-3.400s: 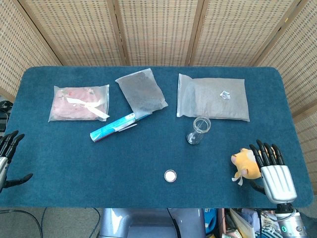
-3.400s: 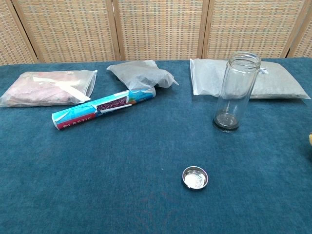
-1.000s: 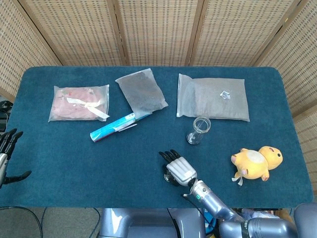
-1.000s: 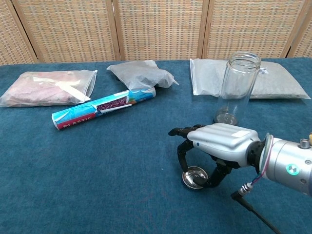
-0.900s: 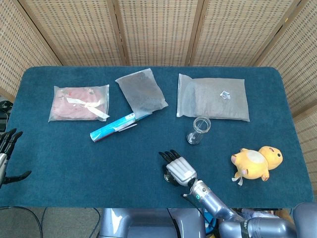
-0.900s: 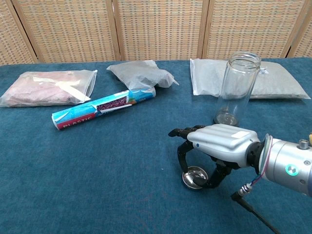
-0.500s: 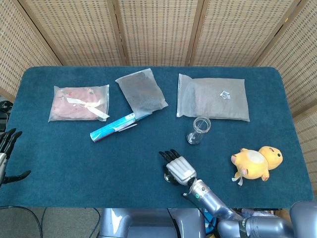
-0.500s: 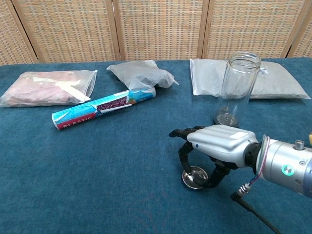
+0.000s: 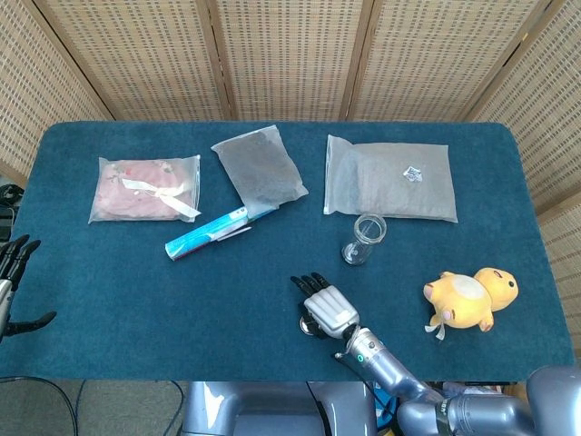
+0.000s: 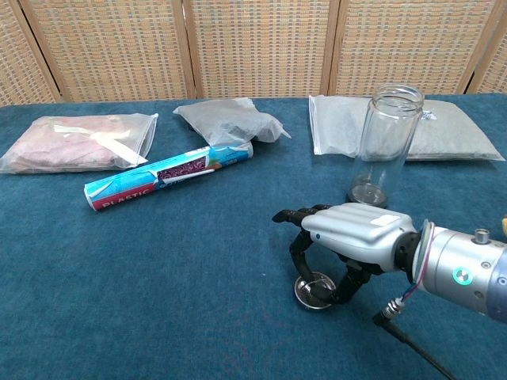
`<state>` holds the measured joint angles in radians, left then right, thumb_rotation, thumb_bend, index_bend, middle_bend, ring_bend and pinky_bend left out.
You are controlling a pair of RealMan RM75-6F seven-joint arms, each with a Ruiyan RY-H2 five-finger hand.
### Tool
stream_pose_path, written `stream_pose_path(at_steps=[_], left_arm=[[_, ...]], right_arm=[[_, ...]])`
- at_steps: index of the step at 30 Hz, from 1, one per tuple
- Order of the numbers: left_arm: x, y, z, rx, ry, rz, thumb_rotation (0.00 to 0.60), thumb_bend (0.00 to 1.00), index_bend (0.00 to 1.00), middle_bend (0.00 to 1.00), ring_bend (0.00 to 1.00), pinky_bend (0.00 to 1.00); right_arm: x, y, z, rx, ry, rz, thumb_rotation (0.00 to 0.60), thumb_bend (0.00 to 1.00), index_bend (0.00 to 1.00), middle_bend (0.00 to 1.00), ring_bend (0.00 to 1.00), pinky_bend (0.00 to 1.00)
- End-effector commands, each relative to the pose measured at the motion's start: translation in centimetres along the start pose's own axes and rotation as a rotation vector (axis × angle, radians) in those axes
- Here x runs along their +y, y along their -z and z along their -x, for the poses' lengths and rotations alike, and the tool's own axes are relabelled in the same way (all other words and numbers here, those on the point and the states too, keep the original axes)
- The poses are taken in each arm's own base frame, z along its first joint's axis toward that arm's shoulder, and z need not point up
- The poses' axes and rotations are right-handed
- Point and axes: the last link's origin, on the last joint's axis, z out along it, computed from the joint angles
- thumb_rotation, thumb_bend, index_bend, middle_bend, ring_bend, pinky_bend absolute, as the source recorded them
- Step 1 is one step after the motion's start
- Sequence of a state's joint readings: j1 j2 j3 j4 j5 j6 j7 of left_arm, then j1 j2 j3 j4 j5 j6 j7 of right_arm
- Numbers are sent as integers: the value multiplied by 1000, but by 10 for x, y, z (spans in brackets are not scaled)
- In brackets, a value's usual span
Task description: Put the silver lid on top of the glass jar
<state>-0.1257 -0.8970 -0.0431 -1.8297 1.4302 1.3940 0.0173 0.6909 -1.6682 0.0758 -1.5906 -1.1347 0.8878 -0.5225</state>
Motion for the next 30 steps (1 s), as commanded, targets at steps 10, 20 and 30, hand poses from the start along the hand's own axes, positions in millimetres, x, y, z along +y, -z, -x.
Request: stream_pose_path(at_steps=[10, 20, 30], left_arm=[[0, 0, 0, -3, 0, 0, 600, 59, 0, 0, 0, 0], [0, 1, -1, 1, 6, 1, 600, 59, 0, 0, 0, 0], [-1, -1, 0, 3, -3, -7, 600, 59, 0, 0, 0, 0]], right_arm=[[-10, 6, -22, 61, -38, -39, 600, 620, 630, 0, 0, 0], [-3, 17, -114, 293, -13, -39, 600, 622, 630, 0, 0, 0], [51, 36, -223, 513, 44, 154, 600, 626, 630, 0, 0, 0]])
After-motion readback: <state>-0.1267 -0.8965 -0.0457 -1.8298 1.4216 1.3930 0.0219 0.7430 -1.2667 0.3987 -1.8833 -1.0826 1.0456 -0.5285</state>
